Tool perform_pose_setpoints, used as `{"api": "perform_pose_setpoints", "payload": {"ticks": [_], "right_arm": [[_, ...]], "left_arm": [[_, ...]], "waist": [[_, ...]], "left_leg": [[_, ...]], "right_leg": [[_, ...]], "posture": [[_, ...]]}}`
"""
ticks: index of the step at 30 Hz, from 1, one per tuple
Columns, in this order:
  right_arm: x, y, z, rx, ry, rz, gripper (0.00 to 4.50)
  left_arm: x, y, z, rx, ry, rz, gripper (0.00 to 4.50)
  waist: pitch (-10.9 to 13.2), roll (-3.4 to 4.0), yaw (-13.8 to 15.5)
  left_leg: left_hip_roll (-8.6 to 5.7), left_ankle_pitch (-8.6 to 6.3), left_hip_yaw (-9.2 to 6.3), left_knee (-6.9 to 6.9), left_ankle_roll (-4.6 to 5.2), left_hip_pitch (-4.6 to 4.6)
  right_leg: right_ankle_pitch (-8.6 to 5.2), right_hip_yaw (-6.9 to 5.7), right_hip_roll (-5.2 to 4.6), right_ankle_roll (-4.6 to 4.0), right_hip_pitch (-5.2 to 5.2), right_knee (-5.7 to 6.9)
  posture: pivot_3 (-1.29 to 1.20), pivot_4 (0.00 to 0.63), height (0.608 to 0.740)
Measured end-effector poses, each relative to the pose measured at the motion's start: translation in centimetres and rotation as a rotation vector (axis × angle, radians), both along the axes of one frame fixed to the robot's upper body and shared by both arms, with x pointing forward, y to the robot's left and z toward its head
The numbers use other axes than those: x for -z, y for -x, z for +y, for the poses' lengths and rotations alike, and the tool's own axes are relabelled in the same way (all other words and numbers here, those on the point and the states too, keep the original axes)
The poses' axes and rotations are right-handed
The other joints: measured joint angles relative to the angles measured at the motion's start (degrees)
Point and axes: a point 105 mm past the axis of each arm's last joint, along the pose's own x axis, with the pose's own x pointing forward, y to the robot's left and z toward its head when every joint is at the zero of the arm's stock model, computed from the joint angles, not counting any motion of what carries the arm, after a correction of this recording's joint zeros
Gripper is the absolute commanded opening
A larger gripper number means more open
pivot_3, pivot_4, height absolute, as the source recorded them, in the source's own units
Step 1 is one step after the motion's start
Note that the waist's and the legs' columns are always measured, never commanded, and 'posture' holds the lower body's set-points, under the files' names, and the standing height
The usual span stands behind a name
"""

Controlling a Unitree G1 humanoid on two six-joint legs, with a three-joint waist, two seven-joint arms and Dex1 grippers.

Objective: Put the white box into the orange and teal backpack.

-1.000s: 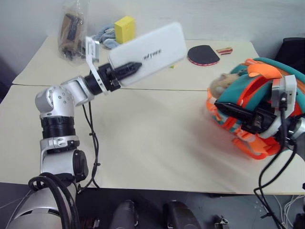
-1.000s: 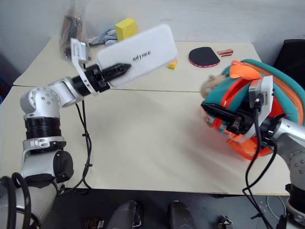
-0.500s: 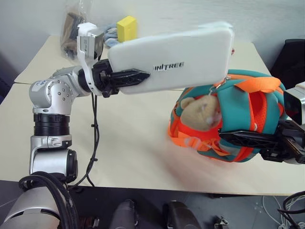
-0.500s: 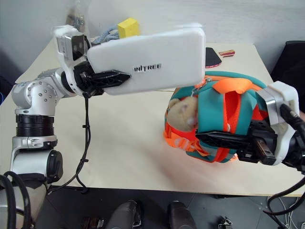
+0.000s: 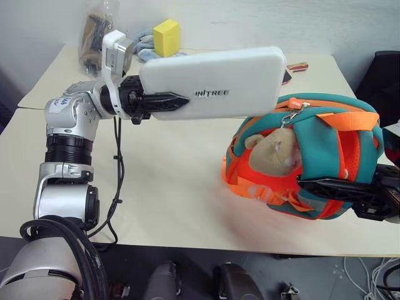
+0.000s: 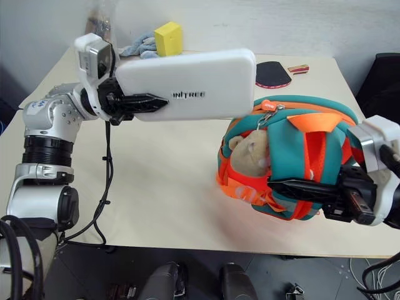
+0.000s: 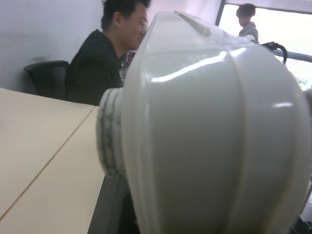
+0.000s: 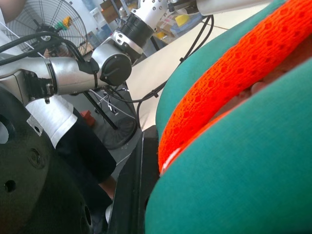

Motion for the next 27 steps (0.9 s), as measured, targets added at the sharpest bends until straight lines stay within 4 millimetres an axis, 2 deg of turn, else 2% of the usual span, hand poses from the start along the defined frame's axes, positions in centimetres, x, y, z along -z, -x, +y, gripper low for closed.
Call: {"api": "perform_pose_setpoints", "payload": {"ticks": [5,10,15,19,22,25,27], "right_arm": [[-1.1,-0.7,-0.3,0.03,-0.029,-0.03,0.01],[-1.5,-0.9,0.1,0.025,-0.01,-0.05,0.01],[-1.6,-1.1,0.6,0.0,0.0,-0.054,0.01],[-1.1,-1.4,1.3,-0.018,0.03,-0.062,0.01],[-0.7,-1.7,2.0,-0.03,0.029,-0.075,0.01],[-0.2,-2.1,2.6,-0.025,0.025,-0.092,0.01],[0.1,-2.3,2.9,-0.02,0.03,-0.093,0.01]], "left_arm": [[0.5,-0.1,-0.4,-0.011,-0.06,-0.059,1.28],[3.4,-0.9,-1.6,-0.036,-0.226,-0.178,1.28],[4.2,-1.0,-3.3,0.002,-0.262,-0.233,1.28],[4.4,-0.8,-6.4,0.053,-0.244,-0.244,1.28],[4.9,-0.6,-9.7,0.077,-0.223,-0.232,1.28],[5.9,0.0,-13.9,0.086,-0.213,-0.206,1.28],[6.3,0.5,-15.9,0.085,-0.213,-0.197,1.28]], "waist": [[0.0,0.0,0.0],[0.0,0.0,0.2],[0.0,0.0,0.1],[0.0,0.0,0.1],[0.0,0.0,0.1],[0.0,0.0,0.1],[0.0,0.0,0.1]], "left_leg": [[0.0,0.0,-0.02,0.11,0.01,0.02],[-0.01,-0.01,-0.08,0.22,0.05,-0.13],[-0.01,-0.07,-0.13,0.46,0.15,-0.44],[-0.02,-0.09,-0.17,0.59,0.18,-0.47],[-0.03,-0.1,-0.2,0.63,0.2,-0.47],[-0.05,-0.11,-0.22,0.65,0.2,-0.51],[-0.05,-0.11,-0.22,0.65,0.2,-0.51]], "right_leg": [[0.0,0.0,-0.02,0.0,0.02,0.11],[0.0,-0.06,-0.03,0.0,-0.06,0.13],[0.0,-0.12,-0.05,0.0,-0.27,0.35],[0.0,-0.16,-0.06,0.01,-0.25,0.35],[0.01,-0.16,-0.06,0.01,-0.23,0.37],[0.01,-0.17,-0.06,0.02,-0.24,0.39],[0.01,-0.17,-0.05,0.02,-0.25,0.4]], "posture": [[0.0,0.15,0.74],[0.0,0.15,0.74],[0.0,0.15,0.74],[0.0,0.15,0.74],[0.0,0.15,0.74],[0.0,0.15,0.74],[0.0,0.15,0.74]]}}
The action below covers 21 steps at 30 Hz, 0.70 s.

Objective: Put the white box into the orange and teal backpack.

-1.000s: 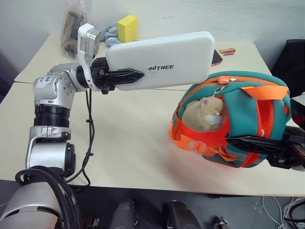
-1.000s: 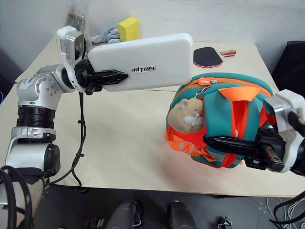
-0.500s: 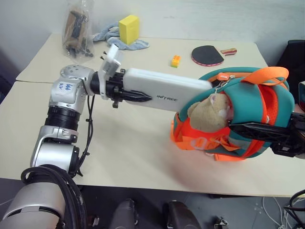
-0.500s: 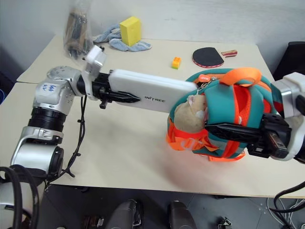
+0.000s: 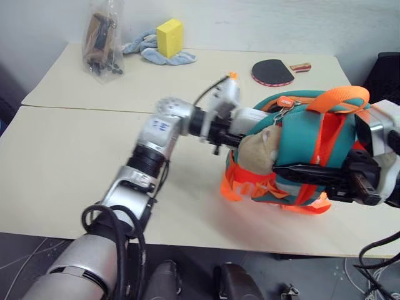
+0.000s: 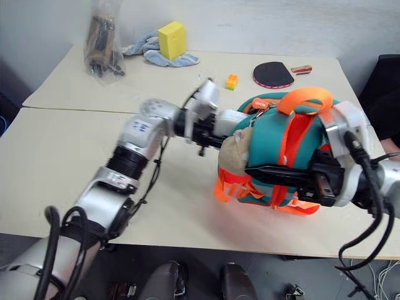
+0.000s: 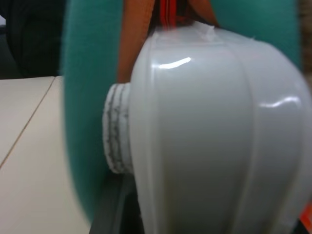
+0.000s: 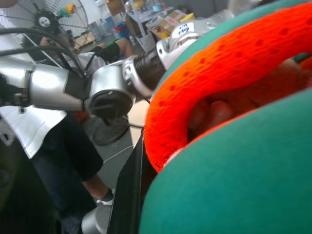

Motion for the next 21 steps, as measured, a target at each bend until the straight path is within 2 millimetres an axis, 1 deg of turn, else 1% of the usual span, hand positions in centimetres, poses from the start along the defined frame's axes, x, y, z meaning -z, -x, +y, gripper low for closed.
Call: {"api": "perform_pose_setpoints", "payload": {"ticks": [2,3,5,6,7,8,12,15,16,18,20,21], "right_arm": [[0.1,-0.1,0.1,0.016,0.003,-0.01,0.01],[0.2,-0.2,0.1,0.023,0.0,-0.01,0.01],[0.4,-0.3,0.0,0.034,-0.005,-0.008,0.0],[0.4,-0.3,0.0,0.038,-0.005,-0.007,0.0],[0.6,-0.2,0.1,0.04,-0.003,-0.005,0.0],[0.7,-0.2,0.1,0.042,-0.002,-0.002,0.0],[1.5,-0.2,0.2,0.07,-0.008,0.018,0.0],[2.1,-0.4,0.1,0.105,-0.021,0.031,0.0],[2.2,-0.4,0.1,0.114,-0.019,0.033,0.0],[2.5,-0.4,0.2,0.129,-0.027,0.027,0.0],[2.7,-0.5,0.2,0.144,-0.034,0.028,0.0],[2.8,-0.6,0.2,0.154,-0.031,0.027,0.0]], "left_arm": [[0.5,0.3,-1.7,-0.02,-0.01,-0.022,1.28],[0.6,0.5,-2.2,-0.027,-0.011,-0.031,1.28],[0.8,0.4,-2.4,-0.05,-0.01,-0.04,1.93],[0.9,0.3,-2.3,-0.06,-0.011,-0.037,2.15],[0.9,0.2,-2.0,-0.069,-0.011,-0.031,2.5],[1.0,0.1,-1.8,-0.076,-0.013,-0.029,2.67],[0.8,-0.7,1.2,-0.115,-0.039,-0.025,3.73],[0.0,-0.9,4.6,-0.119,-0.031,0.009,4.49],[-0.3,-0.8,5.4,-0.113,-0.024,0.02,4.49],[-1.1,-0.2,7.9,-0.084,-0.025,0.039,4.49],[-2.3,0.2,10.1,-0.08,-0.012,0.03,4.49],[-2.9,0.1,10.8,-0.094,0.005,0.015,4.49]], "waist": [[0.0,0.01,-0.1],[0.0,0.01,-0.2],[0.0,0.02,-0.2],[0.0,0.03,-0.2],[0.0,0.03,-0.1],[0.0,0.03,-0.1],[0.0,0.03,-0.3],[0.0,0.04,-0.4],[0.0,0.04,-0.4],[0.0,0.04,-0.4],[0.0,0.04,-0.3],[0.0,0.04,-0.2]], "left_leg": [[0.01,0.0,-0.01,-0.01,0.0,0.02],[0.01,0.0,-0.01,-0.02,0.0,0.05],[0.03,0.01,-0.01,-0.02,-0.02,0.09],[0.03,0.02,-0.01,-0.01,-0.04,0.1],[0.03,0.03,-0.04,0.0,-0.04,0.11],[0.03,0.03,-0.04,0.0,-0.04,0.11],[0.05,0.04,-0.04,0.01,-0.06,0.11],[0.09,0.07,-0.04,-0.01,-0.11,0.11],[0.1,0.07,-0.06,0.0,-0.11,0.11],[0.11,0.08,-0.07,0.0,-0.13,0.09],[0.11,0.08,-0.08,0.02,-0.13,0.09],[0.1,0.07,-0.08,0.06,-0.12,0.09]], "right_leg": [[0.0,0.02,0.03,0.0,0.0,0.01],[0.0,0.03,0.04,0.0,0.01,0.03],[0.0,0.03,0.07,0.0,0.02,0.08],[0.0,0.03,0.06,0.0,0.02,0.1],[0.0,0.02,0.06,0.0,0.03,0.12],[0.0,0.01,0.06,0.0,0.04,0.11],[0.0,0.02,0.08,0.0,0.03,0.13],[0.0,0.02,0.12,-0.01,-0.02,0.19],[0.0,0.01,0.12,-0.01,-0.02,0.2],[0.0,0.01,0.12,-0.01,-0.02,0.2],[0.0,0.0,0.1,-0.01,0.0,0.2],[0.0,-0.01,0.07,-0.01,0.03,0.17]], "posture": [[0.0,0.15,0.74],[0.0,0.15,0.74],[0.0,0.15,0.74],[0.0,0.15,0.74],[0.0,0.15,0.74],[0.0,0.15,0.74],[0.0,0.15,0.74],[0.0,0.15,0.74],[0.0,0.15,0.74],[0.0,0.15,0.74],[0.0,0.15,0.74],[0.0,0.15,0.74]]}}
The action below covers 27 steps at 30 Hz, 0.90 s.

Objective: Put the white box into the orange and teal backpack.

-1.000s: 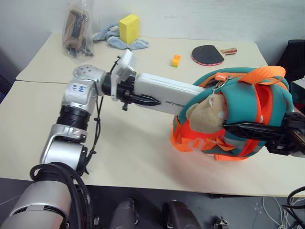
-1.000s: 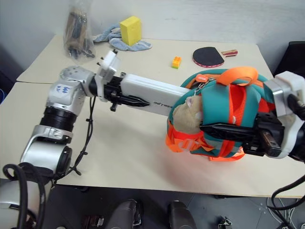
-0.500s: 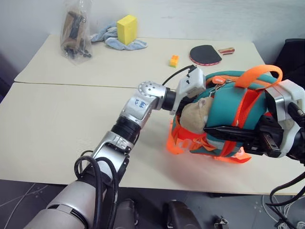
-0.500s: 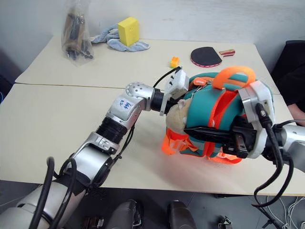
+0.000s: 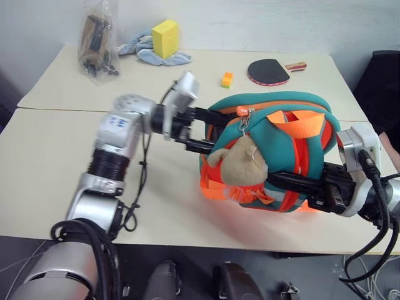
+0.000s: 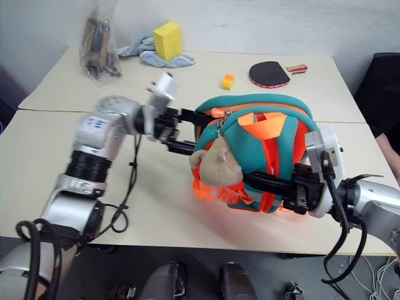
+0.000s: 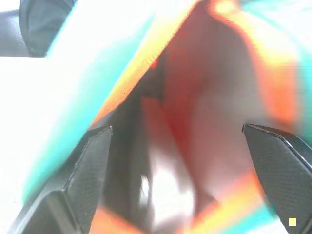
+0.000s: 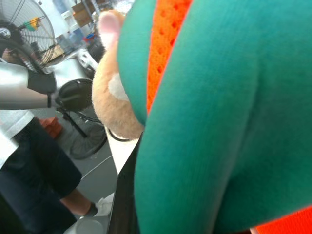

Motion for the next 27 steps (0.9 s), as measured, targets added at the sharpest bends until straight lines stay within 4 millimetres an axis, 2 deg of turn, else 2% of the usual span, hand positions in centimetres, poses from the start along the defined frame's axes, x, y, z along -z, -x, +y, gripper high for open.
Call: {"api": "perform_pose_setpoints", "payload": {"ticks": [4,7,9,11,13,15,18,23,27], "right_arm": [[0.2,-0.4,0.5,0.002,-0.003,-0.001,0.0],[0.4,-0.5,0.7,0.002,-0.002,0.003,0.0],[0.5,-0.6,0.8,-0.001,-0.001,0.005,0.0],[0.3,-0.8,1.0,0.004,-0.007,-0.005,0.0],[0.3,-1.4,1.2,0.026,-0.006,-0.013,0.0],[0.5,-2.0,1.1,0.056,0.005,-0.016,0.0],[0.9,-2.3,1.2,0.066,0.015,-0.014,0.0],[0.8,-2.3,1.3,0.067,0.006,-0.016,0.0],[0.7,-1.7,1.7,0.04,0.002,-0.021,0.0]], "left_arm": [[-1.8,-0.5,1.6,-0.078,0.03,-0.075,4.49],[-3.3,0.0,2.8,-0.083,0.072,-0.067,4.49],[-4.3,1.0,3.3,-0.045,0.114,-0.009,4.49],[-5.0,3.2,3.5,0.041,0.128,0.051,4.49],[-4.4,5.5,3.1,0.139,0.093,0.051,4.49],[-2.5,6.6,2.3,0.195,0.043,0.072,4.49],[-0.5,6.3,1.0,0.19,0.002,0.089,4.49],[0.8,4.1,-2.1,0.093,0.002,-0.034,4.49],[1.1,4.0,-3.5,0.106,0.032,-0.062,4.49]], "waist": [[0.0,-0.01,0.5],[0.0,-0.01,0.3],[0.0,-0.01,0.1],[0.0,0.0,-0.1],[0.0,0.05,-0.2],[0.0,0.07,-0.1],[0.0,0.06,0.3],[0.0,0.06,0.4],[0.0,0.05,0.1]], "left_leg": [[-0.16,-0.03,-0.19,0.14,0.08,-0.04],[-0.19,-0.04,-0.2,0.1,0.09,-0.04],[-0.18,-0.03,-0.23,0.08,0.09,-0.07],[-0.17,-0.03,-0.27,0.07,0.08,-0.07],[-0.18,-0.02,-0.29,0.06,0.07,-0.02],[-0.19,0.0,-0.3,0.1,0.03,0.01],[-0.23,0.1,-0.44,0.14,0.06,-0.03],[-0.29,0.07,-0.45,0.14,0.11,-0.03],[-0.26,0.07,-0.45,0.05,0.11,-0.06]], "right_leg": [[0.0,-0.1,-0.14,0.0,0.12,-0.02],[0.0,-0.13,-0.16,0.0,0.12,0.04],[0.0,-0.15,-0.15,0.0,0.11,0.16],[0.0,-0.17,-0.15,0.0,0.12,0.18],[0.0,-0.14,-0.15,0.0,0.15,0.18],[0.0,-0.14,-0.13,0.0,0.14,0.05],[0.0,-0.16,-0.13,0.0,0.18,0.08],[0.0,-0.15,-0.14,0.01,0.25,-0.01],[0.0,-0.16,-0.1,0.0,0.22,0.02]], "posture": [[0.0,0.15,0.74],[0.0,0.15,0.74],[0.0,0.15,0.74],[0.0,0.15,0.74],[0.0,0.15,0.74],[0.0,0.15,0.74],[0.0,0.15,0.74],[0.0,0.15,0.74],[0.0,0.15,0.74]]}}
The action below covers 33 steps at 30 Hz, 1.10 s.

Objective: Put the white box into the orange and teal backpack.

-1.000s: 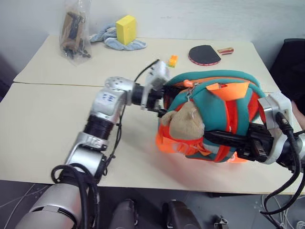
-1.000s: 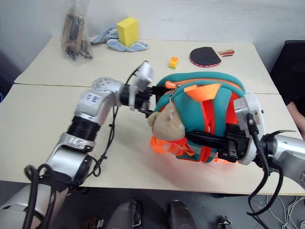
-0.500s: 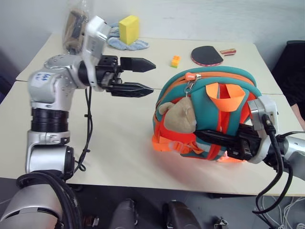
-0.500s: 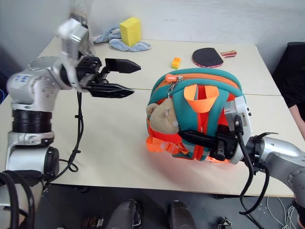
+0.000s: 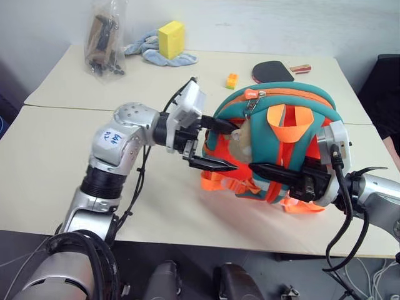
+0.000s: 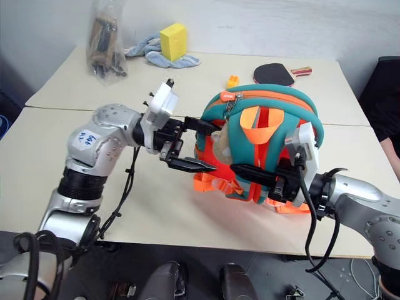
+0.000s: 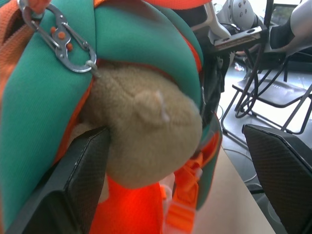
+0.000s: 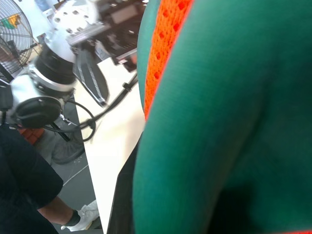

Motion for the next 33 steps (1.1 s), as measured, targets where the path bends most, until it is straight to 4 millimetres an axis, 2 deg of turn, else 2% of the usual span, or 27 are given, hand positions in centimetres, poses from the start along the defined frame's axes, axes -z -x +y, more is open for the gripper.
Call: {"api": "perform_pose_setpoints", "payload": {"ticks": [10,13,20,25,26,29,33], "right_arm": [[-0.1,0.4,0.2,-0.011,-0.022,0.01,0.0],[-0.1,0.6,0.3,-0.012,-0.031,0.012,0.0],[-1.0,1.1,-0.3,-0.013,-0.041,-0.013,0.0],[-1.7,1.4,-0.4,-0.027,-0.071,-0.015,0.0],[-1.7,1.3,-0.5,-0.026,-0.069,-0.013,0.0],[-1.3,1.3,-0.7,-0.011,-0.064,0.001,0.0],[-0.9,1.1,-1.4,0.037,-0.073,0.005,0.0]], "left_arm": [[0.7,-1.7,-1.5,-0.094,0.04,0.028,4.49],[0.7,-2.3,-1.9,-0.131,0.055,0.058,3.91],[0.7,-2.4,-2.0,-0.146,0.062,0.063,1.79],[0.7,-2.6,-1.9,-0.151,0.061,0.072,0.55],[0.7,-2.5,-1.8,-0.139,0.054,0.094,0.41],[-0.5,-1.9,-0.9,-0.082,0.041,0.153,0.41],[-3.3,-2.0,2.0,-0.039,0.076,0.229,0.41]], "waist": [[0.0,0.0,0.3],[0.0,0.0,0.3],[0.0,0.0,0.3],[0.0,0.0,0.4],[0.0,0.0,0.4],[0.0,0.0,0.3],[0.0,0.0,0.0]], "left_leg": [[-0.02,0.0,-0.02,0.05,0.0,0.0],[-0.02,0.0,-0.02,0.05,0.01,0.0],[-0.02,0.0,-0.02,0.05,0.0,0.0],[-0.02,0.0,-0.02,0.05,0.0,0.0],[-0.01,0.0,-0.02,0.05,0.0,0.0],[-0.01,0.0,-0.02,0.04,-0.01,0.0],[0.0,0.02,-0.02,0.01,-0.03,0.01]], "right_leg": [[0.0,-0.01,-0.04,0.0,0.02,-0.02],[0.0,-0.01,-0.03,0.0,0.02,-0.03],[0.0,-0.01,-0.02,0.0,0.02,-0.03],[0.0,-0.01,-0.02,0.0,0.03,-0.03],[0.0,-0.01,-0.02,0.0,0.02,-0.03],[0.0,-0.01,0.0,0.0,0.01,-0.02],[0.0,-0.01,0.02,0.0,0.0,-0.03]], "posture": [[0.0,0.15,0.74],[0.0,0.15,0.74],[0.0,0.15,0.74],[0.0,0.15,0.74],[0.0,0.15,0.74],[0.0,0.15,0.74],[0.0,0.15,0.74]]}}
